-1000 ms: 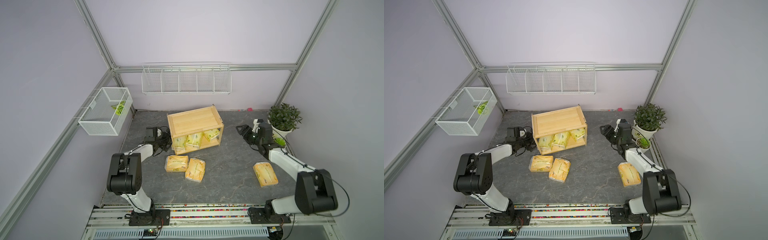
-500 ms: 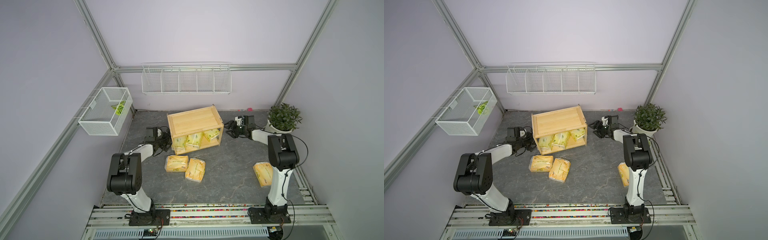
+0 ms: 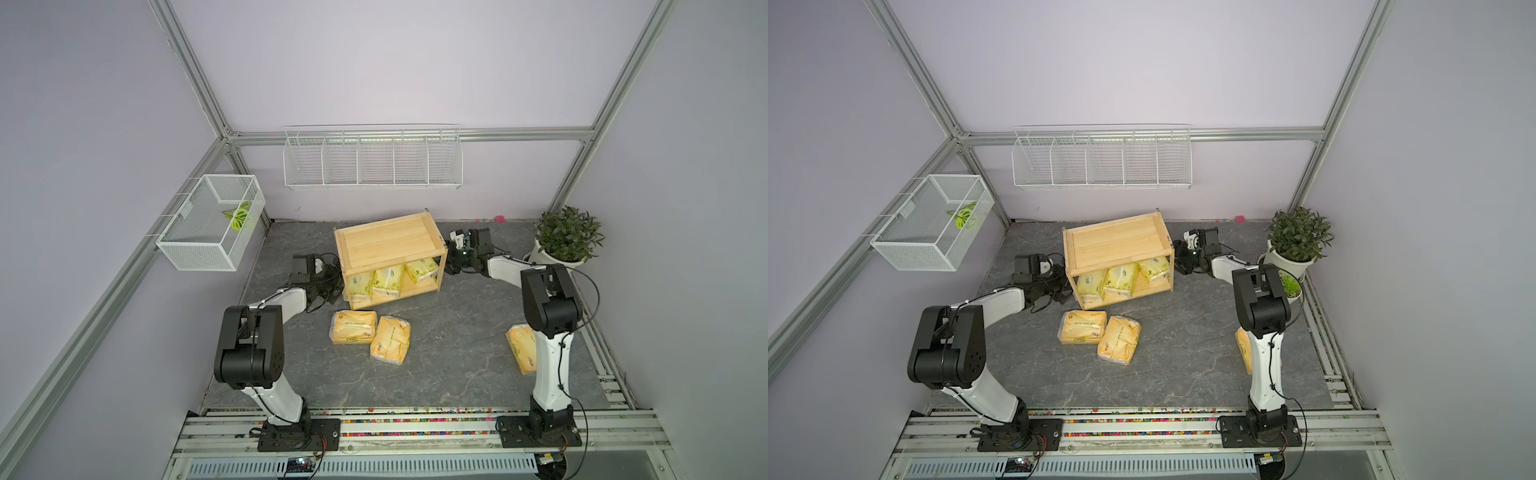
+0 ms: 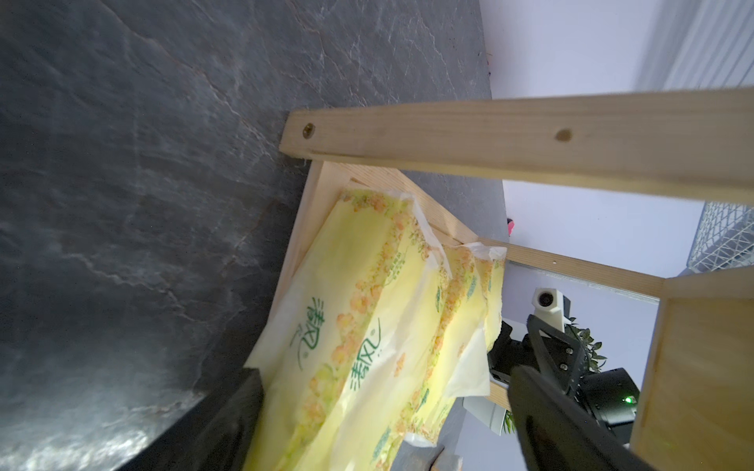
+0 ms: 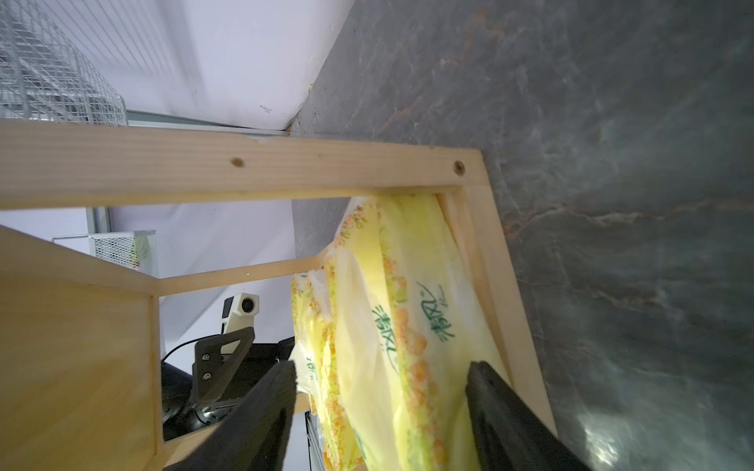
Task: Place the tissue boxes on the shelf by color
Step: Adjust the box of tissues on the shelf.
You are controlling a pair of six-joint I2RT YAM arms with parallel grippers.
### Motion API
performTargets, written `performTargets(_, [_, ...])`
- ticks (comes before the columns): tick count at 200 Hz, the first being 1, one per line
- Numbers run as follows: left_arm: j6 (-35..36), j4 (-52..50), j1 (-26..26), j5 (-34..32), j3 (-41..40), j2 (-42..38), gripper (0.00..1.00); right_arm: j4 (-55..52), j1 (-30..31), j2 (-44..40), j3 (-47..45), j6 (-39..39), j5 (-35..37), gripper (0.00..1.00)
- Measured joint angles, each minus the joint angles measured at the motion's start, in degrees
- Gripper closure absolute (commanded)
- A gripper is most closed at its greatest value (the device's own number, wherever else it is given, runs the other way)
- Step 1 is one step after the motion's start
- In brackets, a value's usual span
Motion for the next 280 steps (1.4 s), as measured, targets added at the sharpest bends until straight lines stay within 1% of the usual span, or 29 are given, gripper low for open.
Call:
performTargets(50, [0.24,-0.07,-0.2,0.02,0.37,0.17,0.0,2.91,1.46,-4.31,-9.92,1.7,0.98,0.29])
performTargets(100, [0.26,-0.07,-0.7,0.07,0.85,0.59,0.0,5.97,4.59,-10.95,-14.86,2.73,1.29,0.29])
performTargets(136, [0.26,-0.04,-0.85,0.15,0.85,0.61,0.0,5.75,4.07,-14.67,-18.12,2.58,2.75,0.28])
performTargets(183, [0.46,-0.02,-0.9,0.13,0.85,0.61,0.0,1.97,0.22,-14.73,-19.52,0.26,5.01,0.28])
performTargets(215, [0.46,-0.02,-0.9,0.13,0.85,0.61,0.0,0.31,-0.11,-14.73,-19.06,-1.14,6.05,0.29])
performTargets(250, [0.46,-0.02,-0.9,0.13,0.85,0.61,0.0,-1.4,-0.02,-14.19,-14.67,-1.6,6.19,0.29])
performTargets(280, [0.44,-0.02,-0.9,0.15,0.85,0.61,0.0,-1.7,0.39,-12.04,-9.88,-2.01,6.19,0.29])
